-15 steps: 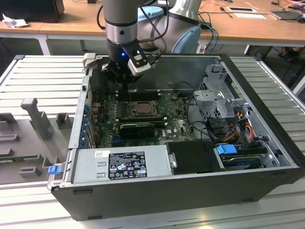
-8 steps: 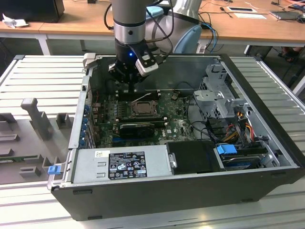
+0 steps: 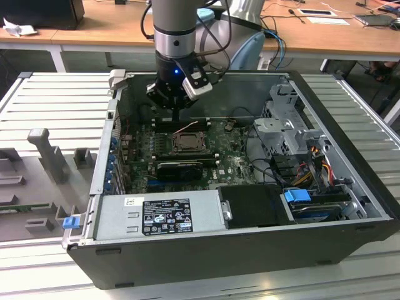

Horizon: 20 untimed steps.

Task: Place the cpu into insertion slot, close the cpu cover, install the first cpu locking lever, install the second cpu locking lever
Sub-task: 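Install the first cpu locking lever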

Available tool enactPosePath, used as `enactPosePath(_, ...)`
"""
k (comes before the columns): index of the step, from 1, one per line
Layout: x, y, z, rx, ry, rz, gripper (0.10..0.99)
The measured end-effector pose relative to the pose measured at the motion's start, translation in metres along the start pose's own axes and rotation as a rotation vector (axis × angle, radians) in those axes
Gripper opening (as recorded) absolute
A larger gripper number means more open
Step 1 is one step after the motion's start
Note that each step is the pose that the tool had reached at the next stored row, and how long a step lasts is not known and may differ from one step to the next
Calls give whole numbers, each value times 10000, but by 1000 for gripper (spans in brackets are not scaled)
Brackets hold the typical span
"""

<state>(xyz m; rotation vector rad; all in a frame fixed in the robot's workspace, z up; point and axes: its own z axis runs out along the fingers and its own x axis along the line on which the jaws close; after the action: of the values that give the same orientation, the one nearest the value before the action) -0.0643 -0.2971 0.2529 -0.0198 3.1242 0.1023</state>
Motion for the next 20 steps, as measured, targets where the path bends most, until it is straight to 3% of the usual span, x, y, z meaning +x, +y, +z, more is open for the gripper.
enactPosePath(8,-55,-1,7,-2,0,1,106)
enactPosePath(9,-57,-2,9,-41,-1,-1,106)
enactPosePath(10,-58,-2,10,-153,-2,1,106)
enactPosePath(11,-58,-7,12,-375,-6,6,106)
enactPosePath(13,-60,-26,24,-672,-9,9,106)
enactPosePath(16,-73,-35,118,-687,-10,-24,106)
enactPosePath(20,-78,-37,131,-689,-11,-30,106)
